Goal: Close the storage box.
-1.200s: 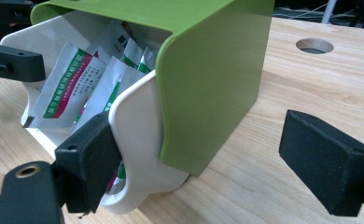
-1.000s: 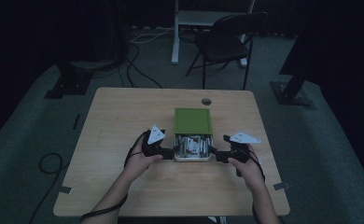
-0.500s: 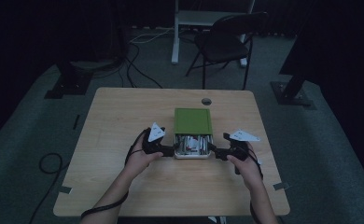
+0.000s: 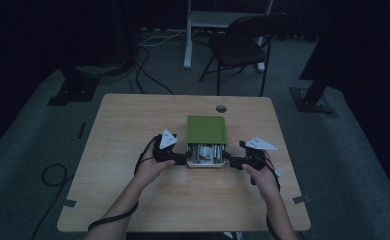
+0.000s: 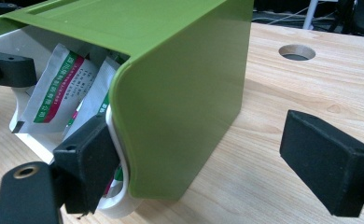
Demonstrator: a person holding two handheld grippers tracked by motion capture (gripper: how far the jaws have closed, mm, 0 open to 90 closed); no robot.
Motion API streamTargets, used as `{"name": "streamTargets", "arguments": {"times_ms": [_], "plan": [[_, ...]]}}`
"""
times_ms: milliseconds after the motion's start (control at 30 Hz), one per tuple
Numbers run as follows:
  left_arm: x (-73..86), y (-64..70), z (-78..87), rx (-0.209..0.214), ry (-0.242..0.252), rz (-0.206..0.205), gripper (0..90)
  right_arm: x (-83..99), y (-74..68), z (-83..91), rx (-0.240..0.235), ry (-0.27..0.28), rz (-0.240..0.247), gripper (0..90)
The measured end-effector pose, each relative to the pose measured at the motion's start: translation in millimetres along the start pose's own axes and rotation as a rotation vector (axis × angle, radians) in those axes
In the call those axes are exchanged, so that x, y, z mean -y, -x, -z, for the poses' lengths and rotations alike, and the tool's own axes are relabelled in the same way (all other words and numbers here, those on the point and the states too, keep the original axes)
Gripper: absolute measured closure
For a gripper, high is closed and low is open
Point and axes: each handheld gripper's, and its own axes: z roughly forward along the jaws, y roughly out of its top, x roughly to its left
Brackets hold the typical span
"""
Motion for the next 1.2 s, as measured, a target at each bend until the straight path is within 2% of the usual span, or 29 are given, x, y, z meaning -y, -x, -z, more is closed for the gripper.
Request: {"name": "streamTargets", "arguments": {"times_ms": [367,667,767,800,967,1167,1200], "plan": [[-2.7,-2.2,-2.9,-0.015,-0.007,-0.011,10.7,-1.5,0.6,-2.9,0.017,0.000,-0.017,13.3],[-2.9,-3.6,-4.2,-0.016,-0.009,0.000,10.7,-1.1,0.9,-3.7,0.017,0.003,-0.030,13.3],[-3.1,-4.2,-4.9,-0.010,-0.008,-0.005,10.4,-0.8,0.9,-3.9,0.018,0.005,-0.032,13.2],[-2.4,-4.8,-5.5,-0.003,-0.009,0.014,10.4,-0.3,0.8,-3.8,0.017,0.007,-0.035,13.3],[-0.2,-2.2,-4.5,0.000,-0.016,0.000,10.4,-1.4,-2.4,-1.2,0.017,-0.003,-0.036,14.7],[1.9,3.4,-0.1,0.021,-0.002,0.031,10.4,-4.5,-8.3,3.4,-0.001,0.021,-0.034,14.7],[2.2,4.2,0.7,0.026,-0.004,0.050,10.4,-4.5,-8.3,3.4,-0.001,0.021,-0.034,14.7]]}}
